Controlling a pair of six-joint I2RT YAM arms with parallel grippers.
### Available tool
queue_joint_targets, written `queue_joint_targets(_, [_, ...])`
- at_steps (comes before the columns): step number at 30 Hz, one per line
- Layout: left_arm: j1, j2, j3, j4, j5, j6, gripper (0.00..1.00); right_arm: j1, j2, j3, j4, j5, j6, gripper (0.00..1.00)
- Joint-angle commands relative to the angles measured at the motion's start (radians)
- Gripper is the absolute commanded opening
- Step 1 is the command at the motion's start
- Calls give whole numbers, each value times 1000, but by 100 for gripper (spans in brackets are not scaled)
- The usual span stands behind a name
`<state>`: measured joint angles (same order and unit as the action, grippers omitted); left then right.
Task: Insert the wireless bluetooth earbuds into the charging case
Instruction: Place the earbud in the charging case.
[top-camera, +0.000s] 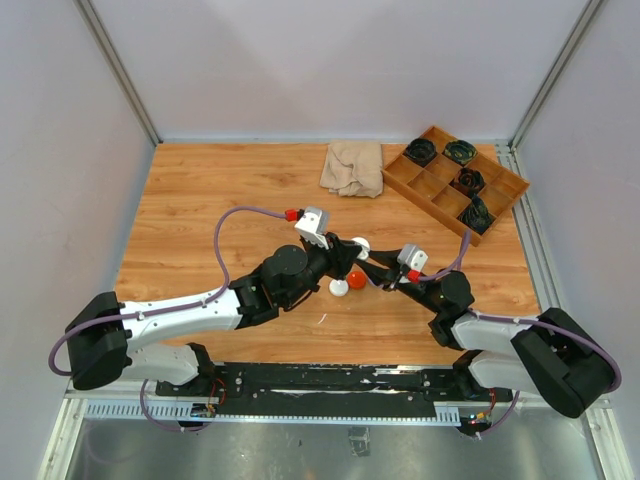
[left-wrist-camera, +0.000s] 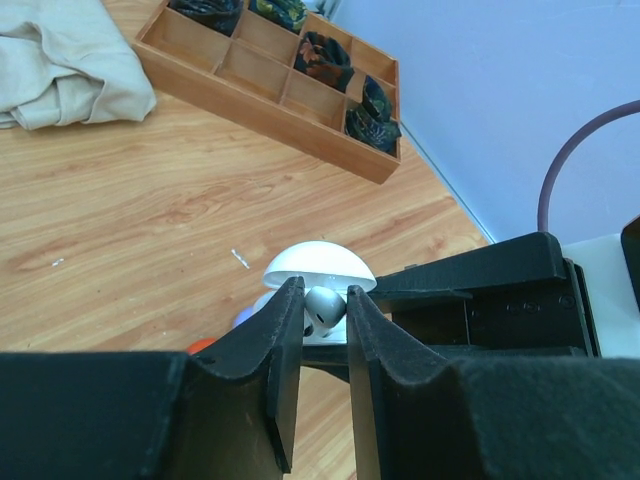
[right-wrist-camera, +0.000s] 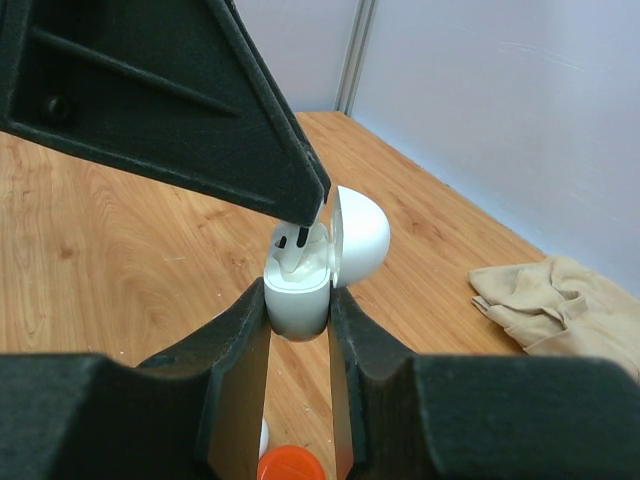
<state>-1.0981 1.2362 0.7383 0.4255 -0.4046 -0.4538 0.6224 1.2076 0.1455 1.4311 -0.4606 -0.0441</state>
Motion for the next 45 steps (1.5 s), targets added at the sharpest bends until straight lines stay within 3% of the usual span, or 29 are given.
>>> queue_joint_targets(1, [-18, -6, -14, 9, -34, -18, 29, 25, -22, -10, 53, 17, -10, 1])
queue_joint_targets(10, [-30, -7, -9, 6, -8, -41, 39, 25, -24, -13, 49, 19, -14, 1])
queue_joint_targets(25, [-33, -60, -9, -82, -9, -148, 41, 25, -34, -16, 33, 24, -22, 1])
queue_joint_targets(45, [-53, -50, 20, -82, 73, -166, 44, 25, -64, -20, 3, 25, -30, 1])
